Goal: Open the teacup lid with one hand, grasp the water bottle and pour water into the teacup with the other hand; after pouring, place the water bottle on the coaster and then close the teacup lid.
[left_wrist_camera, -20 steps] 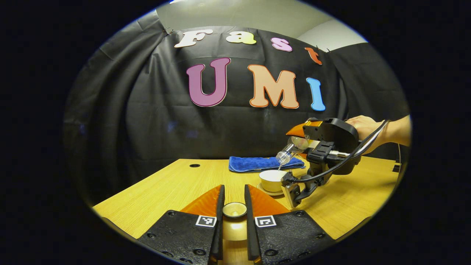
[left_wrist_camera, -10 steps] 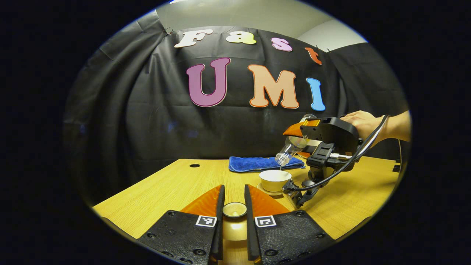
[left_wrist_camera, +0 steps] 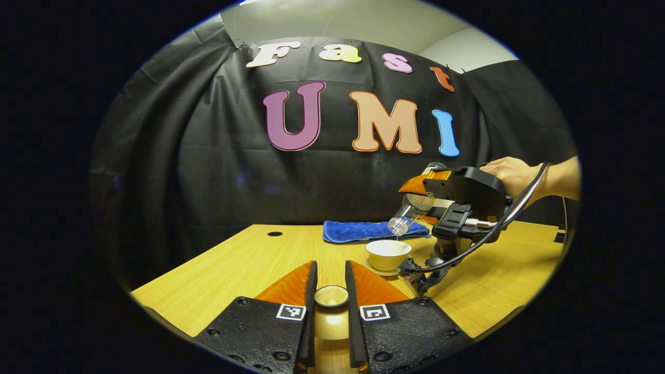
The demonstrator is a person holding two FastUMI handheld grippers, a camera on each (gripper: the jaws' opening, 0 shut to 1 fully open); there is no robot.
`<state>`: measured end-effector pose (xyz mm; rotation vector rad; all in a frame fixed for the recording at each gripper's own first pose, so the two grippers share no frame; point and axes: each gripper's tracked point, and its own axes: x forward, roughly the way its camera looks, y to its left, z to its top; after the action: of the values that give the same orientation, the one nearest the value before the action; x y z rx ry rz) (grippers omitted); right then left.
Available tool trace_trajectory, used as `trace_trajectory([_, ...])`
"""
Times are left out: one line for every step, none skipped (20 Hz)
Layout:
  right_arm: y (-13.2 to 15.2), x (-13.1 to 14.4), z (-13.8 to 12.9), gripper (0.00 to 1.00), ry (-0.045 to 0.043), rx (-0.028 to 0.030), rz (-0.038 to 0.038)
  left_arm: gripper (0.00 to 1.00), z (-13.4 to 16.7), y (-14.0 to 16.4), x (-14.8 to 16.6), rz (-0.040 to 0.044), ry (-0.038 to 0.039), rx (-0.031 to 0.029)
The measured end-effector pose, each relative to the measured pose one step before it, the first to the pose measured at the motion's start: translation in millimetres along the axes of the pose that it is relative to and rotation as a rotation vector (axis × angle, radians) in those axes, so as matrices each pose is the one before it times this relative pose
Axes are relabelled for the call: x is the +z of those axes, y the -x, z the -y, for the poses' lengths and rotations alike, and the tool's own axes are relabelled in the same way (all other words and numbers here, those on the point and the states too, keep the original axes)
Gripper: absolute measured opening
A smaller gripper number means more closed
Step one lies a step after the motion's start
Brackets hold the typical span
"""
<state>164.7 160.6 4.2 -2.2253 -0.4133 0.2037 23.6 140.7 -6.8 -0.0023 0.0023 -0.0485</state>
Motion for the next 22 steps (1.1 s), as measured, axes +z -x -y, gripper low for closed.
trace_trajectory([-0.56,1.07,0.02,0.74,-0.00278,0.00089,0.00161,0.23,-0.04,-0.29,1.12,0.00491,0.00046,0.00201])
trace_trajectory([-0.53,0.64,0.15,0.74,-0.00355,0.00105,-0.00054,0.23,-0.04,-0.29,-0.87,-0.00355,-0.00087,-0.00013])
trace_trajectory([-0.89,0.96,-0.45,0.73,-0.00684,0.00390,0.00089,0.23,-0.25,0.03,-0.96,-0.00048,0.00082,0.00044])
trace_trajectory([1.53,2.30,-1.18,0.73,-0.01970,0.00813,0.00401,0.23,0.09,-0.37,0.98,0.00306,-0.00054,-0.00037])
trace_trajectory([0.16,1.93,-4.01,0.73,-0.04880,0.02678,0.00334,0.23,0.12,0.58,-0.17,-0.00117,-0.00012,-0.00045])
trace_trajectory([0.36,-0.83,-0.28,0.72,-0.06810,0.01963,-0.00288,0.23,-0.02,0.03,0.44,-0.00108,0.00033,0.00020])
trace_trajectory([-0.11,-2.18,-1.03,0.72,-0.07623,0.02078,-0.00727,0.23,0.10,-0.06,0.20,0.00178,-0.00058,-0.00008])
trace_trajectory([0.14,-2.20,-1.81,0.73,-0.07757,0.02705,-0.01071,0.23,-0.25,-0.24,0.24,0.00098,0.00029,0.00037])
trace_trajectory([-0.12,-0.84,1.02,0.74,-0.06893,0.01362,-0.00540,0.24,-0.24,0.22,-1.30,-0.00229,-0.00016,0.00054])
trace_trajectory([1.02,0.25,3.27,0.75,-0.06597,0.00587,-0.00221,0.23,0.05,0.30,0.64,0.00095,0.00024,0.00052])
trace_trajectory([1.77,0.85,2.71,0.77,-0.08360,0.01105,0.00297,0.23,-0.07,-0.44,0.29,0.00097,-0.00009,-0.00011])
trace_trajectory([2.75,-1.30,4.85,0.77,-0.10450,0.02543,-0.00044,0.23,0.43,-0.64,0.04,-0.00201,0.00037,0.00008])
trace_trajectory([1.11,-1.58,1.51,0.78,-0.11174,0.02819,-0.00529,0.23,-0.53,0.97,-0.27,0.00031,-0.00019,0.00003])
trace_trajectory([3.90,0.83,0.53,0.75,-0.10710,0.01655,0.00005,0.24,-0.35,-0.01,0.10,0.00152,-0.00022,0.00070])
trace_trajectory([2.12,0.56,2.99,0.75,-0.10284,0.01391,0.00392,0.24,-0.50,-0.36,-0.68,-0.00114,0.00002,0.00258])
trace_trajectory([2.33,-1.25,1.12,0.75,-0.10164,0.01825,-0.00520,0.23,-0.15,0.05,0.68,0.00003,-0.00152,0.00206])
trace_trajectory([2.18,0.06,-0.01,0.75,-0.10045,0.02077,-0.00120,0.23,0.24,-0.26,0.30,0.00071,-0.00001,0.00076])
trace_trajectory([-3.38,-1.25,4.37,0.75,-0.09663,0.01328,0.00920,0.23,-0.04,0.15,0.22,-0.00044,0.00014,0.00091])
trace_trajectory([-0.61,-1.18,5.90,0.75,-0.09237,-0.00280,0.00428,0.23,-0.65,0.26,-0.91,-0.00046,0.00020,0.00041])
trace_trajectory([1.01,-4.75,1.75,0.75,-0.09194,0.00330,0.00210,0.23,-0.17,-0.08,0.36,0.00055,0.00048,0.00108])
trace_trajectory([1.79,-4.69,4.01,0.72,-0.08408,0.00195,-0.00534,0.23,0.26,0.21,-0.31,-0.00010,-0.00080,-0.00005])
trace_trajectory([0.08,-1.99,9.34,0.72,-0.07309,-0.01054,-0.00185,0.23,-0.39,0.66,0.37,0.00002,0.00029,0.00096])
